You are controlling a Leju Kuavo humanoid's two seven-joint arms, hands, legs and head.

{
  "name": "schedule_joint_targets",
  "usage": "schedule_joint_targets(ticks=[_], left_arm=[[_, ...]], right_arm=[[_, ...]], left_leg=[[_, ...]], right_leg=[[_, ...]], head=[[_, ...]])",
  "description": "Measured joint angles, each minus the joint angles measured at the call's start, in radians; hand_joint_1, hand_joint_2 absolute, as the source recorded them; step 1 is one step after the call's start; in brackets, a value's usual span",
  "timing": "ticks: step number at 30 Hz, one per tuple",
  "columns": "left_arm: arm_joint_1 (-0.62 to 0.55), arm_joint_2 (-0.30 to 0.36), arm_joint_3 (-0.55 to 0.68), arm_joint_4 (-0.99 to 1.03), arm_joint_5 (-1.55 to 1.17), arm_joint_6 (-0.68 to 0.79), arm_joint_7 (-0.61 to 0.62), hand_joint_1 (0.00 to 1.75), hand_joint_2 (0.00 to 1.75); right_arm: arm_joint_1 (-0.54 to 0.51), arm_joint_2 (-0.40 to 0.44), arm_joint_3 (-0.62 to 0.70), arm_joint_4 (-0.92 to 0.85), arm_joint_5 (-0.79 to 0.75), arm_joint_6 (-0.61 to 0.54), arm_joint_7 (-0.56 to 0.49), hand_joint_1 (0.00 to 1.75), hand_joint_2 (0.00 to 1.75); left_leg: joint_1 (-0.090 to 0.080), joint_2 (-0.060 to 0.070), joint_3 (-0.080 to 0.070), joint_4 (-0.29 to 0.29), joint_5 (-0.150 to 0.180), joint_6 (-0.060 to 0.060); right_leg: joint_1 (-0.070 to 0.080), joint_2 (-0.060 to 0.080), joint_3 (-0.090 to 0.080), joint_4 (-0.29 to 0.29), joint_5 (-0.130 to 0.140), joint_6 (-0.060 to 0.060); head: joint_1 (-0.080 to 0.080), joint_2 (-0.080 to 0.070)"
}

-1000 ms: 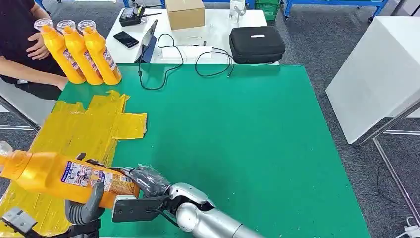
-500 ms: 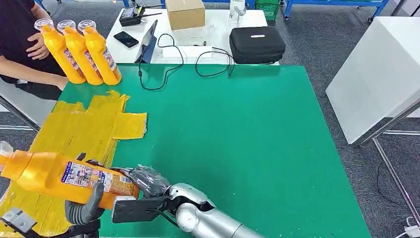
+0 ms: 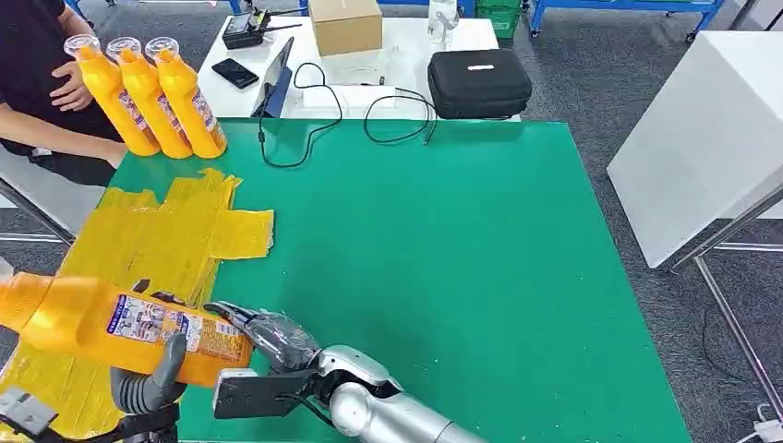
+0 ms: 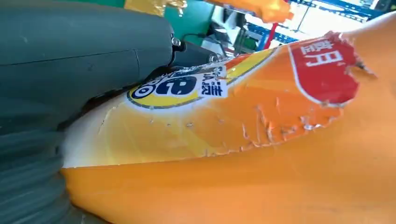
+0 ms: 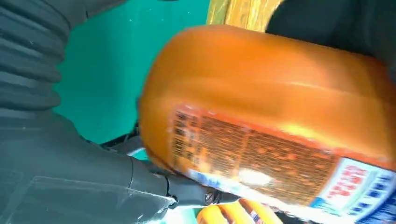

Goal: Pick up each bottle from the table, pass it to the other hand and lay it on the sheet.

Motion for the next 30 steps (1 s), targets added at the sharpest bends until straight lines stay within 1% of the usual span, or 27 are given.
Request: schedule_joint_targets(ticks=[30], left_arm=[[-0.006,0.0,0.0,-0.002,-0.007,0.0,0.0,1.75,1.75]], right_arm=[[0.01,-0.002,-0.019,0.0,0.003,0.0,-0.007,0.0,1.75]], left_leg=[[0.0,0.001,0.0,0.0,0.0,0.0]], right_leg=[[0.0,0.0,0.0,0.0,0.0,0.0]], head=[[0.001,0.0]])
